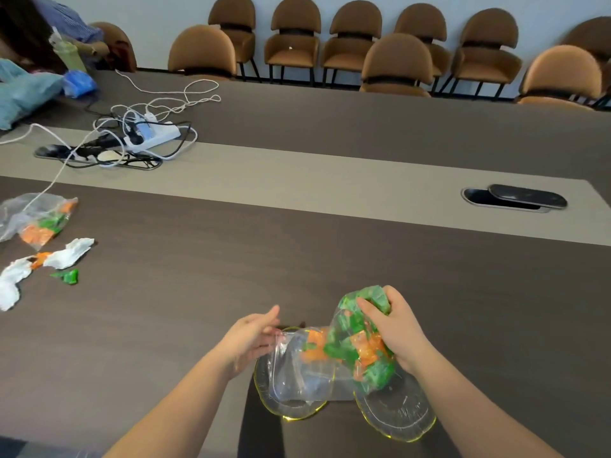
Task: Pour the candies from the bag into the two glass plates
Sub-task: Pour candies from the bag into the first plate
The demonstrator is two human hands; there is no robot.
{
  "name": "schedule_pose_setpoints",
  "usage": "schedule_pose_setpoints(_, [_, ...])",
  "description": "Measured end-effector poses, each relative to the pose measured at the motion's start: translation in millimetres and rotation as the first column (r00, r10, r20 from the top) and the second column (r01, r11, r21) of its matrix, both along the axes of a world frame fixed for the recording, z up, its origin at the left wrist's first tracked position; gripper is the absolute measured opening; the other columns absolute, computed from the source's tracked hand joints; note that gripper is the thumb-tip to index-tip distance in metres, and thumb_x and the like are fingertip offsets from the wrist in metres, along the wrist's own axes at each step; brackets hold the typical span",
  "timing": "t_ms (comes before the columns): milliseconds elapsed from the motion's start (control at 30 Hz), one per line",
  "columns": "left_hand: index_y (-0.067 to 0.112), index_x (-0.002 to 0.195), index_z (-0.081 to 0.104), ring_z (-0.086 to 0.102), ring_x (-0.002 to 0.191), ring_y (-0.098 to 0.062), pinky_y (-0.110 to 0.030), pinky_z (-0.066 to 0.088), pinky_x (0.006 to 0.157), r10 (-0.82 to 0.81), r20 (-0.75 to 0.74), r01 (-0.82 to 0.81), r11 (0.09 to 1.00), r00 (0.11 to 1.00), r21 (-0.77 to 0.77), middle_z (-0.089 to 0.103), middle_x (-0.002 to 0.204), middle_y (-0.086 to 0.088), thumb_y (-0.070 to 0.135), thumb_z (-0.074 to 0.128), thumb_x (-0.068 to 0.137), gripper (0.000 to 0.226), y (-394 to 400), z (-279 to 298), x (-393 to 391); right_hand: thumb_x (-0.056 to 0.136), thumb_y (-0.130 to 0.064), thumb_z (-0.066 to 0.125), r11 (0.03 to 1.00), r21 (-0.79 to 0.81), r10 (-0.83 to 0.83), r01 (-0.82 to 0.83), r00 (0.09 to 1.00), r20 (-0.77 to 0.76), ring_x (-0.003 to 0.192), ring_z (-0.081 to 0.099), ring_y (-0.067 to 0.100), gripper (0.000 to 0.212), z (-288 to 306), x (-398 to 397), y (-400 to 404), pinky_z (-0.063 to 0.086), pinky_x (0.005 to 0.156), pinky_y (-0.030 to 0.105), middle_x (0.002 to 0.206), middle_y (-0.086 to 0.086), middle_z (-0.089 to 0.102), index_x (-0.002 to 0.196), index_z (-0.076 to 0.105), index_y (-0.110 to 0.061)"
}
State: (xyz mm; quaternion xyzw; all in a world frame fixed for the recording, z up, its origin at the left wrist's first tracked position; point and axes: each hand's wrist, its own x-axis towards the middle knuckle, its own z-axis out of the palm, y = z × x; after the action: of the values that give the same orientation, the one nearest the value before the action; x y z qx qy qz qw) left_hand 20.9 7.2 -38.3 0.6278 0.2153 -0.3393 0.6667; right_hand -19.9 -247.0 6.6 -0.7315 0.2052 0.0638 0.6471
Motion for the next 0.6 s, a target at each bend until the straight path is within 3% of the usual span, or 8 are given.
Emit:
schedule_pose_setpoints(167, [0.004, 0.073, 0.072, 0.058, 0.063, -0.016, -0.027, 0.05, 0.066, -0.248, 0.183, 0.182, 0.93, 0.951, 0.319, 0.066, 0.067, -0.007, 0.009, 0.076, 0.071, 0.006, 4.7, -9.2, -4.4, 0.084, -0.024, 0.069, 0.999, -0.043, 0.031, -0.029, 0.999, 0.034, 0.077, 0.067, 0.023, 0.024, 11.0, 4.5, 3.6, 0.056, 0.072, 0.044, 0.083, 0.015, 0.063, 0.084, 0.052, -0.007])
schedule_pose_setpoints(300, [0.016, 0.058, 0.071, 0.057, 0.064, -0.011, -0.02, 0.047, 0.066, -0.334, 0.19, 0.235, 0.882, 0.923, 0.407, 0.066, 0.064, -0.002, 0.008, 0.081, 0.065, 0.015, 19.0, -13.8, -8.4, 0.087, -0.016, 0.065, 0.991, -0.119, 0.068, -0.056, 0.993, 0.094, 0.049, 0.051, 0.006, 0.025, 21.1, 6.4, 4.3, 0.046, 0.05, 0.019, 0.055, -0.011, 0.053, 0.076, 0.045, -0.007])
schedule_pose_setpoints(400, [0.017, 0.056, 0.07, 0.056, 0.07, -0.015, -0.024, 0.046, 0.07, -0.378, 0.178, 0.271, 0.857, 0.909, 0.439, 0.064, 0.071, -0.007, 0.009, 0.081, 0.064, 0.016, 24.8, -15.7, -9.7, 0.087, -0.013, 0.065, 0.981, -0.178, 0.095, -0.071, 0.986, 0.135, 0.04, 0.042, 0.001, 0.028, 25.6, 7.7, 6.2, 0.038, 0.042, 0.012, 0.047, -0.014, 0.048, 0.073, 0.041, -0.01])
schedule_pose_setpoints(500, [0.017, 0.06, 0.069, 0.056, 0.071, -0.015, -0.023, 0.046, 0.071, -0.408, 0.178, 0.298, 0.846, 0.895, 0.441, 0.064, 0.072, -0.008, 0.01, 0.08, 0.067, 0.014, 25.0, -13.0, -8.9, 0.086, -0.013, 0.066, 0.979, -0.194, 0.096, -0.065, 0.983, 0.158, 0.04, 0.043, 0.003, 0.031, 28.3, 8.6, 7.3, 0.04, 0.044, 0.012, 0.05, -0.009, 0.047, 0.072, 0.039, -0.01])
schedule_pose_setpoints(600, [0.02, 0.055, 0.067, 0.056, 0.068, -0.013, -0.019, 0.045, 0.067, -0.404, 0.192, 0.285, 0.846, 0.894, 0.451, 0.064, 0.068, -0.004, 0.007, 0.078, 0.068, 0.021, 26.2, -9.3, -5.9, 0.085, -0.016, 0.067, 0.975, -0.206, 0.12, -0.087, 0.981, 0.154, 0.044, 0.048, 0.013, 0.032, 32.7, 9.2, 8.6, 0.045, 0.051, 0.026, 0.051, 0.002, 0.051, 0.076, 0.04, -0.003])
